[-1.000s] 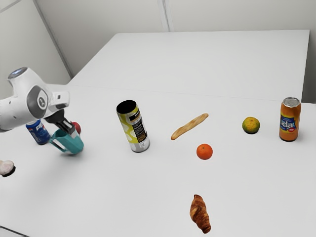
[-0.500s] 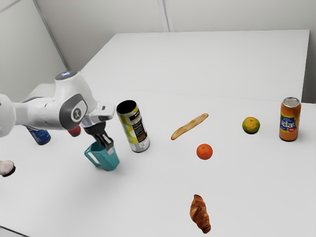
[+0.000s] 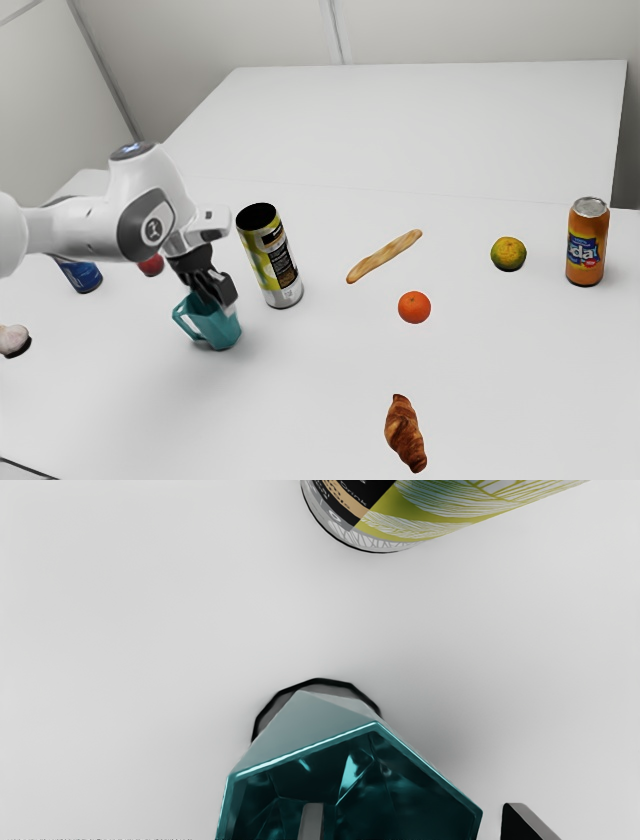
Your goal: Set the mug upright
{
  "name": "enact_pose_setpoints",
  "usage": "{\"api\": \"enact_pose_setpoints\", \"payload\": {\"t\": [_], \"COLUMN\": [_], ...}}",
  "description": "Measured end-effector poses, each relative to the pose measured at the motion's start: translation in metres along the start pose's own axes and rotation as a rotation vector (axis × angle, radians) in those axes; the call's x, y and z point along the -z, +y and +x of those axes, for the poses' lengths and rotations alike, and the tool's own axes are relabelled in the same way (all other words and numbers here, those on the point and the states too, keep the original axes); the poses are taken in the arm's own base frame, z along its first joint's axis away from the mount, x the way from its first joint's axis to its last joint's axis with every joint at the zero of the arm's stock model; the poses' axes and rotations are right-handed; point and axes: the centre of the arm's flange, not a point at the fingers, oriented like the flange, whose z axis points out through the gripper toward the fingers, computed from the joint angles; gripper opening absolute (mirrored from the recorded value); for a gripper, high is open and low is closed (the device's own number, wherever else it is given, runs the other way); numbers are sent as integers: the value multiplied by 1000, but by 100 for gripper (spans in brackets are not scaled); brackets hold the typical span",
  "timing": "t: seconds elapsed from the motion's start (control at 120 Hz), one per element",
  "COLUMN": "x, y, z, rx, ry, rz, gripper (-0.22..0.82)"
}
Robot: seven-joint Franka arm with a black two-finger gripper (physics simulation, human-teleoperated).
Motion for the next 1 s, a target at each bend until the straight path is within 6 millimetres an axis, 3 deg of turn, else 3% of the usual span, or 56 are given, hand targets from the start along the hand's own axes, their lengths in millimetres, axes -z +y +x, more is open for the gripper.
{"api": "enact_pose_setpoints", "payload": {"t": [0.2, 0.325, 0.417, 0.517, 0.617, 0.7, 1.0], "x": [56, 121, 180, 239, 282, 291, 285], "y": [-8, -3, 1, 13, 19, 22, 24], "z": [14, 36, 48, 51, 45, 39, 27], "rx": [22, 13, 14, 29, 58, 80, 144], "ry": [73, 111, 122, 108, 87, 47, -55], "rz": [18, 31, 53, 76, 82, 77, 57], "gripper": [50, 55, 57, 58, 59, 60, 60]}}
